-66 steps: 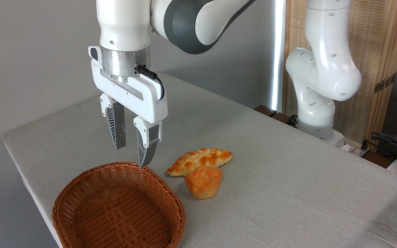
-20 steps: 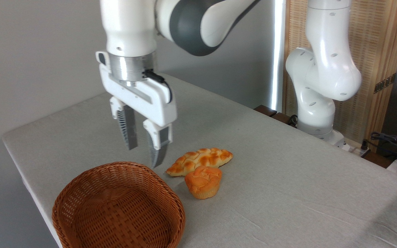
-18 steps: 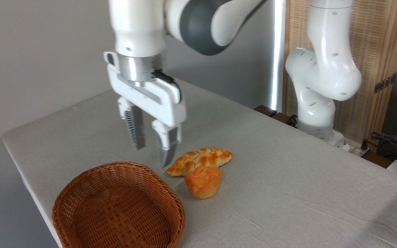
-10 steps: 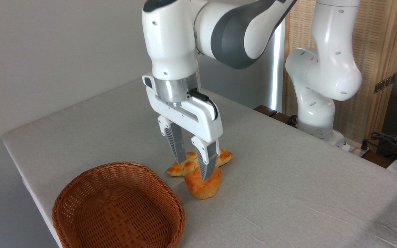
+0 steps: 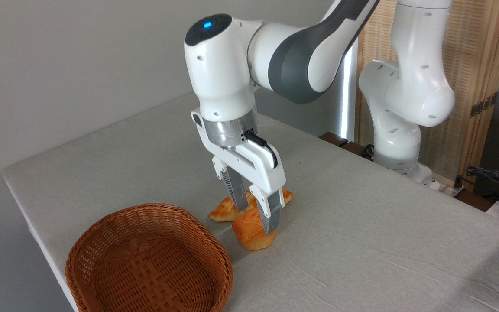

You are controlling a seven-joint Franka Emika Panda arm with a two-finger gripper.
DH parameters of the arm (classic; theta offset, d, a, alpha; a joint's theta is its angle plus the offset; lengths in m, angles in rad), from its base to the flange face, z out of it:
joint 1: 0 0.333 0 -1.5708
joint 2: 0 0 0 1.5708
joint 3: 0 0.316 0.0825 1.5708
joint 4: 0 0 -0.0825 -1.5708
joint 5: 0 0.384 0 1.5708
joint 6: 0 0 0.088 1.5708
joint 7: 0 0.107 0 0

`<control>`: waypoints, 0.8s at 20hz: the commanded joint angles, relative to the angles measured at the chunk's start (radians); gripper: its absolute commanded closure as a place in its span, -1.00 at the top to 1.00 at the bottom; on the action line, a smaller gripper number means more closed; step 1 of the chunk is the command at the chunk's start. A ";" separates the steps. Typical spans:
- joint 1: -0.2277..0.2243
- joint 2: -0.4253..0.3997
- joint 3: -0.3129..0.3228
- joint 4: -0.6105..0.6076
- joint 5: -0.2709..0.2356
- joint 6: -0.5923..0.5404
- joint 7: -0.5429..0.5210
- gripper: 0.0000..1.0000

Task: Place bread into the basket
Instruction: 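Move the open gripper over the round orange bun and lower onto it, then close the gripper around the round orange bun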

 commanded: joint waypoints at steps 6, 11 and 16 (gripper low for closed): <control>-0.011 0.079 0.010 -0.005 0.045 0.043 0.006 1.00; -0.011 0.084 0.010 -0.002 0.045 0.046 0.006 0.61; -0.012 0.082 0.008 0.001 0.045 0.045 0.011 0.06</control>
